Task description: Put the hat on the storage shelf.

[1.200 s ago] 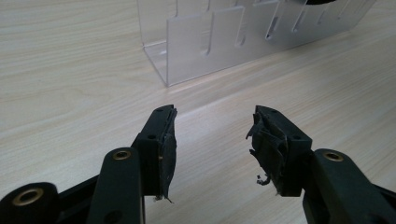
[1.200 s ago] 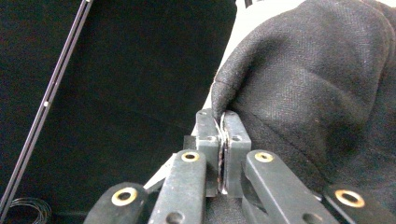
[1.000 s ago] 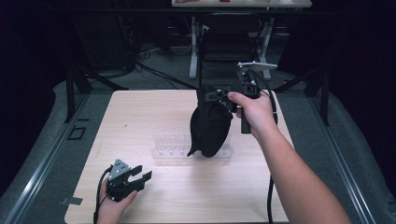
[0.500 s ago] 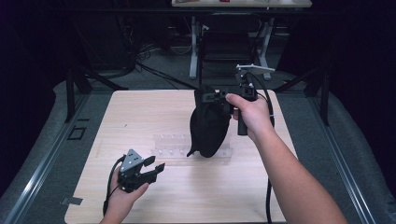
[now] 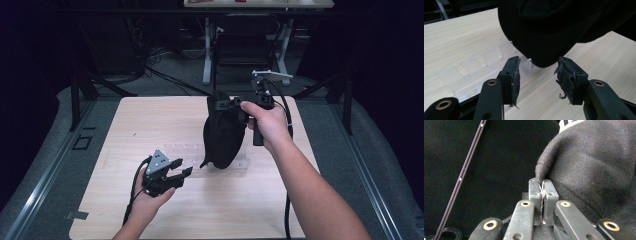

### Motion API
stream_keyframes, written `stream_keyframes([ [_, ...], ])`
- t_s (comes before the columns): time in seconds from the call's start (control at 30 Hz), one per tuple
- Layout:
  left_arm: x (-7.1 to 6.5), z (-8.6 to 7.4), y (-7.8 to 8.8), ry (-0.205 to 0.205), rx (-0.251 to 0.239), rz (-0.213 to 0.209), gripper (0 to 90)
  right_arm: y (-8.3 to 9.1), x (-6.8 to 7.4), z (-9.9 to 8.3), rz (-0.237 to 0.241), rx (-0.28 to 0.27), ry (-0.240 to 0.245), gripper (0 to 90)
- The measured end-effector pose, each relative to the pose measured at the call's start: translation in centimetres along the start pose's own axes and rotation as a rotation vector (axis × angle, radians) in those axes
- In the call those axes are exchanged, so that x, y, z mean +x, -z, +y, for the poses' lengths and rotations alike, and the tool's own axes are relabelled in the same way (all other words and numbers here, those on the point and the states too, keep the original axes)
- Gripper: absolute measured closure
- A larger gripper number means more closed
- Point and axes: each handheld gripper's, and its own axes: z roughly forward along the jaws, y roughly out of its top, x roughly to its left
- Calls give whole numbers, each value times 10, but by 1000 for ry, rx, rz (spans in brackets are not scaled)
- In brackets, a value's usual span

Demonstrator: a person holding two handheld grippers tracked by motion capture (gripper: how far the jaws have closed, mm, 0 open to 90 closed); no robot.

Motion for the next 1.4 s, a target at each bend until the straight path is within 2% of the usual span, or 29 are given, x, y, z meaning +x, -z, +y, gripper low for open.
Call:
stream_keyframes([
  [0.2, -7, 5, -7, -23, 9, -12, 536, -2, 1, 0, 4, 1, 0, 882],
  [0.4, -13, 10, -12, -28, 9, -26, 552, -4, 1, 0, 8, 0, 1, 881],
  [0.57, -19, 12, -19, -42, 22, -38, 612, -6, 2, -1, 7, -8, 1, 880],
  [0.7, -22, 10, -26, -63, 45, -16, 667, -6, 3, -1, 3, -10, 0, 879],
  [0.8, -25, 10, -29, -77, 43, -8, 742, -5, 3, -2, 4, -11, 1, 877],
  [0.87, -28, 10, -30, -105, 44, 7, 778, -5, 3, -2, 5, -12, 1, 876],
  [0.93, -29, 9, -30, -124, 47, 20, 791, -6, 3, -2, 6, -12, 1, 874],
  [1.1, -28, 8, -29, -129, 48, 24, 808, -6, 5, -3, 20, -13, 0, 841],
  [1.3, -29, 6, -29, -156, 45, 35, 814, -4, 11, -6, 11, -21, 30, 800],
  [1.4, -28, 6, -29, -161, 42, 36, 817, -1, 15, -9, -4, -40, 65, 773],
])
